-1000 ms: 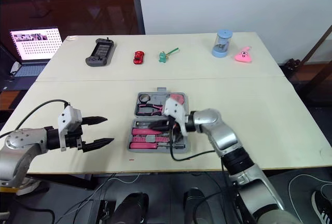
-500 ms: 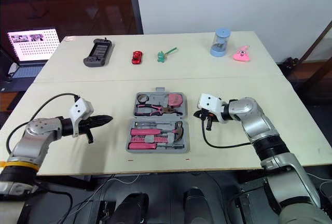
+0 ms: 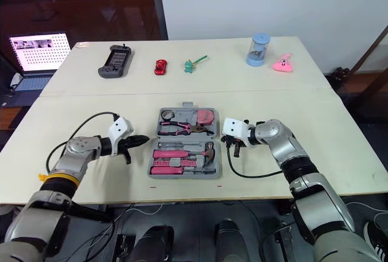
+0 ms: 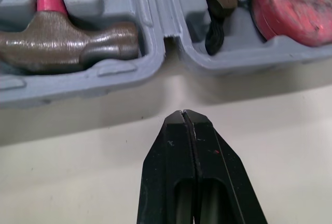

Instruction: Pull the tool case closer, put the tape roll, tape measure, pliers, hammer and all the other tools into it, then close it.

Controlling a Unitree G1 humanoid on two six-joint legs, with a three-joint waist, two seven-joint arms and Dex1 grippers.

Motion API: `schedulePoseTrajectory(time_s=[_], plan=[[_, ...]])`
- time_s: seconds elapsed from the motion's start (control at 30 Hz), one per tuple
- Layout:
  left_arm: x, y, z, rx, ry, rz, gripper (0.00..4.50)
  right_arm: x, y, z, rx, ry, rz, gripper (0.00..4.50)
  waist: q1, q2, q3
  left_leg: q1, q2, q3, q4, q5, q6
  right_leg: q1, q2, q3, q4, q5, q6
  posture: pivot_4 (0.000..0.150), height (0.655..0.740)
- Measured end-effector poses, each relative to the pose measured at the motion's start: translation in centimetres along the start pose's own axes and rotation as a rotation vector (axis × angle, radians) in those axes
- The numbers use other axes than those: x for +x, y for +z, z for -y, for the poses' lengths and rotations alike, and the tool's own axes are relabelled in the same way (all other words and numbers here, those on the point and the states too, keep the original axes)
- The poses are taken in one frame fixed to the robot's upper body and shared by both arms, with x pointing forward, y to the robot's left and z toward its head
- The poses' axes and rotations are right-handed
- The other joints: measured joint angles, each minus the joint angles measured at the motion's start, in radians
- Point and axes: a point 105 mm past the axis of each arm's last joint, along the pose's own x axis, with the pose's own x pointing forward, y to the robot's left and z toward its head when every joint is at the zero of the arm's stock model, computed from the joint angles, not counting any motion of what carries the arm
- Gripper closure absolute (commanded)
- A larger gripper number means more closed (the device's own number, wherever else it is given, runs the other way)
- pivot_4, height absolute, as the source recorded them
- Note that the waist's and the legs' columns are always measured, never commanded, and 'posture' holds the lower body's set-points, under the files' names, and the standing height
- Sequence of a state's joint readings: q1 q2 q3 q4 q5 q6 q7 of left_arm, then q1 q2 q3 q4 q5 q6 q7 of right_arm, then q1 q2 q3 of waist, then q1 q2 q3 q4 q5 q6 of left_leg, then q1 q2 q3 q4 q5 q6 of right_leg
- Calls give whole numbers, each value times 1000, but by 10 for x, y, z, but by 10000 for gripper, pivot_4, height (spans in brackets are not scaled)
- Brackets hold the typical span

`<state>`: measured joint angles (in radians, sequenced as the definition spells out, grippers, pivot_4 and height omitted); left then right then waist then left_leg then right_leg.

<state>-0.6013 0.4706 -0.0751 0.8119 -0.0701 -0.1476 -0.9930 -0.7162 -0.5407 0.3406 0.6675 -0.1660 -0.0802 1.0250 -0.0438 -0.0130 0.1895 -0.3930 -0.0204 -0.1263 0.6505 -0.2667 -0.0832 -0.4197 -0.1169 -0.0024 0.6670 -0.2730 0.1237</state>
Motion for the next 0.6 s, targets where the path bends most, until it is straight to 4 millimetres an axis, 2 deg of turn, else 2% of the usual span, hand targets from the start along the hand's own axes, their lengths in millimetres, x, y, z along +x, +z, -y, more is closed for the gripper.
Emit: schedulePoseTrajectory(time_s=[0.1,0.27,0.6], plan=[[10,-4,7,-14,-24,-7,44555,4,3,-1,-17,2,11,45000,-1,0,0,0,0,0,0,1,-1,0,0,0,0,0,0,1500,6902],[15,-4,13,-29,-48,1,44555,8,6,0,-31,1,15,45000,-1,0,0,0,0,0,0,1,-1,0,0,0,0,0,0,1500,6902],[13,-6,16,-28,-61,-3,44555,10,8,-2,-29,12,30,45000,-2,0,0,0,0,0,0,1,-1,0,0,0,1,0,0,1500,6902]])
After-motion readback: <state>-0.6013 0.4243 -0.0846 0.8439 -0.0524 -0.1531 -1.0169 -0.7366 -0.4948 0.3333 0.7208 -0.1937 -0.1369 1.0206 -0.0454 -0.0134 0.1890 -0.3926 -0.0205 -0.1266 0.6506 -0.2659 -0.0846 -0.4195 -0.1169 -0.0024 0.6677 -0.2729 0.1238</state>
